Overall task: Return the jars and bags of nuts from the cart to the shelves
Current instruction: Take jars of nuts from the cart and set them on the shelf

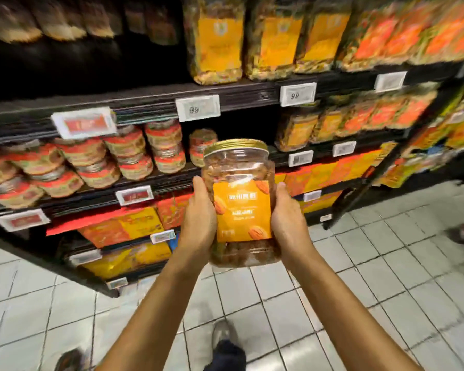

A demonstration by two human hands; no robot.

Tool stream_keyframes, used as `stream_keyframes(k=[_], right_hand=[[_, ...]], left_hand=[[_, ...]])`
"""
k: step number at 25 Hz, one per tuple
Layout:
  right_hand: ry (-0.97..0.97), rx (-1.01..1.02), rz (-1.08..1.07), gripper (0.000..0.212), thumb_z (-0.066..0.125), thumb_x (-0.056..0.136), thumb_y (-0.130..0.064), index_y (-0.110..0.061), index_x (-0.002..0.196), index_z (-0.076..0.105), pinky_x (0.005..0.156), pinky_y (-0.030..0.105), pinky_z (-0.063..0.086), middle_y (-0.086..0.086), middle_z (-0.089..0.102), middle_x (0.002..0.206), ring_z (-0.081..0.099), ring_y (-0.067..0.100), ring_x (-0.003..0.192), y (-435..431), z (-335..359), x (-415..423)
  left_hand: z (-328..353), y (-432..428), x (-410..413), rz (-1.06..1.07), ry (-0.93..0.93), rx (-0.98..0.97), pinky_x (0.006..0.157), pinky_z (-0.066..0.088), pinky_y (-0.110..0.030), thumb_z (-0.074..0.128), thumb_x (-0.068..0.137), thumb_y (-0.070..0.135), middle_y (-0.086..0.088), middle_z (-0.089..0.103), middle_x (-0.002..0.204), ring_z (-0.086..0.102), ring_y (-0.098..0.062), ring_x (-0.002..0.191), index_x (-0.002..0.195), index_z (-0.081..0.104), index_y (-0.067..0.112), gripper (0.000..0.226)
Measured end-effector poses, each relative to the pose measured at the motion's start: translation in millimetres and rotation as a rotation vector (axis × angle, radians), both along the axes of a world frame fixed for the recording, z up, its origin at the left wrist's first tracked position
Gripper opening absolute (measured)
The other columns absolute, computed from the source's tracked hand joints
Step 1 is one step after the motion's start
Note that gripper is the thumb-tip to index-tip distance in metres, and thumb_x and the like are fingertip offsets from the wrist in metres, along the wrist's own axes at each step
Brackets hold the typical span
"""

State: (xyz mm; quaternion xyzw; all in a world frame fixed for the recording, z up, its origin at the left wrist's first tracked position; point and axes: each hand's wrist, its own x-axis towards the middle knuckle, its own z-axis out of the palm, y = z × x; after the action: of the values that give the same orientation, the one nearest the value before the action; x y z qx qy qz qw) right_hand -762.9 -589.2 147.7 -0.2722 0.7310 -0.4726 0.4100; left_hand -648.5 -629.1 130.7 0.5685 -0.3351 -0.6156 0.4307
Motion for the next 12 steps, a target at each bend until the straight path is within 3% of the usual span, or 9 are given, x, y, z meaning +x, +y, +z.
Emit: stream_keyframes(k=[4,8,10,12], right_hand=[[0.066,-0.026,-0.033,0.049,0.025,0.098,-0.047,-0.022,0.070,0.056,0.070,0.031,0.044,-0.011,0.056,0.075,0.056,0.011,0.078,-89.3,-24.1,-58.5],[0.098,-0.035,-0.030,0.050,0.025,0.099,-0.045,-0.015,0.104,0.064,0.083,0.030,0.038,-0.006,0.056,0.083,0.052,0.018,0.092,-157.1,-50.1,-110.6],[0.118,-0.040,0.011,0.049,0.027,0.100,-0.044,-0.016,0.093,0.066,0.078,0.030,0.038,-0.005,0.060,0.082,0.055,0.017,0.085,-177.6,-68.0,-129.9],[0.093,-0.054,0.035,0.049,0.029,0.099,-0.043,-0.018,0.075,0.063,0.070,0.030,0.041,-0.007,0.060,0.075,0.055,0.011,0.074,-190.8,-80.7,-138.5]], left_hand=[[-20.9,-94.0,-61.5,-0.037,-0.059,0.032,0.096,0.048,-0.046,0.022,0.095,0.060,0.001,0.068,0.085,0.063,-0.024,0.095,0.075,0.064,0.025,0.058],[-41.9,-150.7,-111.4,-0.006,-0.061,0.042,0.100,0.045,-0.045,0.021,0.096,0.058,-0.008,0.066,0.115,0.060,-0.025,0.108,0.088,0.062,0.027,0.052],[-56.5,-164.2,-127.1,0.014,-0.049,-0.001,0.098,0.046,-0.041,0.020,0.098,0.054,-0.001,0.070,0.103,0.062,-0.021,0.102,0.083,0.064,0.029,0.053],[-63.6,-175.5,-135.0,0.066,-0.089,-0.024,0.091,0.047,-0.036,0.020,0.098,0.053,0.013,0.070,0.076,0.063,-0.014,0.090,0.066,0.069,0.035,0.061]])
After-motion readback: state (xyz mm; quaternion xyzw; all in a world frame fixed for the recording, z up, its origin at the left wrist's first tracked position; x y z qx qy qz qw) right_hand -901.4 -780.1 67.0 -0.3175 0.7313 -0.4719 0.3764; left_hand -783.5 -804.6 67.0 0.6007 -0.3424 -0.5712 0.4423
